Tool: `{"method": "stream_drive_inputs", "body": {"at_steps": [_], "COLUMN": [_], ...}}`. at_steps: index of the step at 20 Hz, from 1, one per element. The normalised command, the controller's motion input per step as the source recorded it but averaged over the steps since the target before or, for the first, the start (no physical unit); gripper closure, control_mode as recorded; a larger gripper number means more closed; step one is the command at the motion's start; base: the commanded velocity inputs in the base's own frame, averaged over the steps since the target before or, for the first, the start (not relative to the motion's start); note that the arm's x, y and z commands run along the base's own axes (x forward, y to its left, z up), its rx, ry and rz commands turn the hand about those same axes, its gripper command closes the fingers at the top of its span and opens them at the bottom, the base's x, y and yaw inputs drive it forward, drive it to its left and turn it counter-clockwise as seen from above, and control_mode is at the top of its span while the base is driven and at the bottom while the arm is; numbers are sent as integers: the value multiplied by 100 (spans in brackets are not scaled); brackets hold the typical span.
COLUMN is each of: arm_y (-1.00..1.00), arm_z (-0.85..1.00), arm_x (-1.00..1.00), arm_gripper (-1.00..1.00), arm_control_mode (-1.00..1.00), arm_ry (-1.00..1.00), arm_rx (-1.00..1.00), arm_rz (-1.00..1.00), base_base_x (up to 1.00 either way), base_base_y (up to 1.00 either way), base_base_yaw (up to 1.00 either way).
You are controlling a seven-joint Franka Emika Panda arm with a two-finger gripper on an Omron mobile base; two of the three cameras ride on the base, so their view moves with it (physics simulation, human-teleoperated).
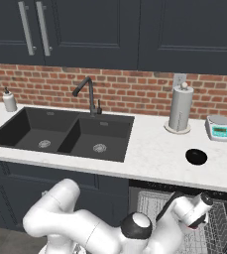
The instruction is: Pick up the cup and bowl from the counter, place them in the dishwasher, and close the dishwasher door.
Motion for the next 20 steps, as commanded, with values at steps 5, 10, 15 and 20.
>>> {"method": "stream_drive_inputs", "body": {"at_steps": [5,10,15,20], "arm_y": [1,0,0,0], "arm_z": [-34,0,1,28], "arm_x": [-2,-3,-6,-22], "arm_gripper": [100,-100,-100,-100], "arm_control_mode": [-100,-100,-100,-100], "arm_ry": [-2,-1,-4,-15], "arm_rx": [0,0,0,0], "arm_rz": [0,0,0,0], "base_base_x": [0,0,0,0], "base_base_y": [0,0,0,0], "base_base_yaw": [0,0,0,0]}}
